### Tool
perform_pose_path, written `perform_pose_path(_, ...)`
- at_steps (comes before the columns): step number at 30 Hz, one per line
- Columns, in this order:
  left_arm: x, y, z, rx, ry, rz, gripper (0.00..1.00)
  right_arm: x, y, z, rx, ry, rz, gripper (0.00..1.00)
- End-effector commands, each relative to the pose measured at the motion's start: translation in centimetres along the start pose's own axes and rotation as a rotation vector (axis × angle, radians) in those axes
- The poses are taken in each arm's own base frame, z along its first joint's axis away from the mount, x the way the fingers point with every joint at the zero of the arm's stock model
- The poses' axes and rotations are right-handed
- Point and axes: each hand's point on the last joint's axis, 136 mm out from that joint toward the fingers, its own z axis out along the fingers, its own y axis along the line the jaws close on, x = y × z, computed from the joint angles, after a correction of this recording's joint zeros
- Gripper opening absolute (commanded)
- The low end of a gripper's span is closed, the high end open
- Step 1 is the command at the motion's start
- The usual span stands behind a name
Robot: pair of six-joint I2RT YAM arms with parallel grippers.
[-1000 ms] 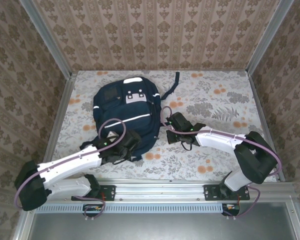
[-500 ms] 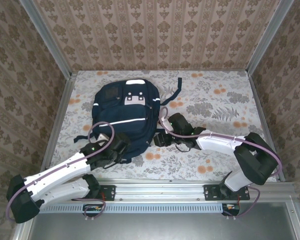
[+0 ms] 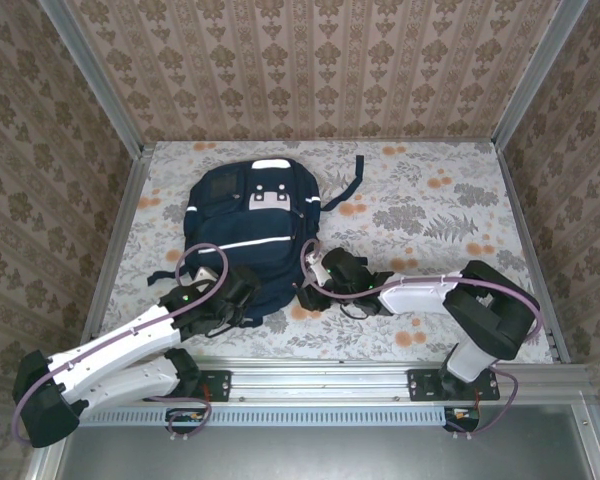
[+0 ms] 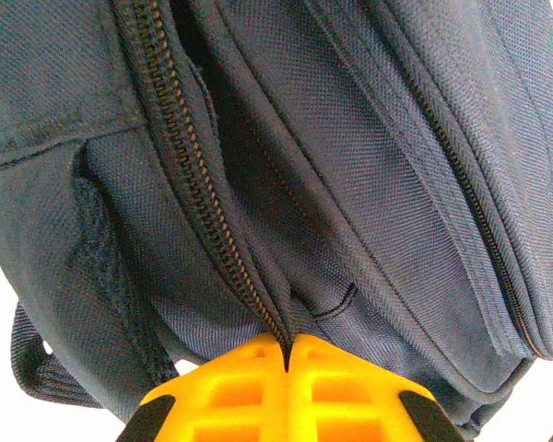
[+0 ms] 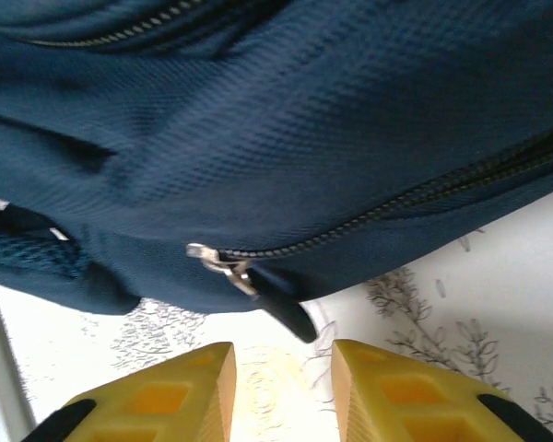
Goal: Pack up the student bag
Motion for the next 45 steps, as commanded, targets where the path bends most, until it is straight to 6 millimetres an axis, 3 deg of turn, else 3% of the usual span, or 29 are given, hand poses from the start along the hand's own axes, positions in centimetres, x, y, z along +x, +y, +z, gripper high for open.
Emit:
perform_pose_path(1,-0.4,0.1,-0.1,0.002,-0.012,0.011,0.00,-2.0,-0.4,0.5,0.048,-0.070,-0.073,0.34)
perform_pose_path(10,-0.3,0.2,0.0,0.004,-0.004,0.001,0.00,-2.4,0.6,1.8,0.015,-0.065,-0.124,0.37)
perform_pose_path(14,-0.2,0.1,0.0,0.007,-0.003,-0.002,0.00,-2.5,0.6,2.0,0.016,-0.067,-0.119,0.24)
perform_pose_path(17,-0.3,-0.1,-0.1,0.012,-0.005,-0.004,0.00,-2.4,0.5,2.0,0.027,-0.053,-0.122,0.02)
perform_pose_path(19,-0.5,0.0,-0.3,0.007,-0.011,-0.001,0.00,-2.4,0.1,1.7,0.054,-0.040,-0.119,0.00)
perform_pose_path(25,-1.6,0.7,-1.3,0.005,-0.044,0.008,0.00,-2.5,-3.2,-0.5,0.250,-0.018,-0.090,0.00)
perform_pose_path(31,-3.5,2.7,-3.0,-0.023,-0.094,0.025,0.00,-2.6,-7.6,-1.7,0.360,-0.003,0.010,0.00)
perform_pose_path(42,-4.8,5.0,-4.3,-0.018,-0.097,0.043,0.00,-5.8,-13.9,-0.8,0.490,0.017,0.106,0.00)
perform_pose_path(45,-4.2,4.3,-3.9,0.021,-0.061,0.050,0.00,-7.0,-13.1,-0.2,0.445,0.009,0.107,0.00)
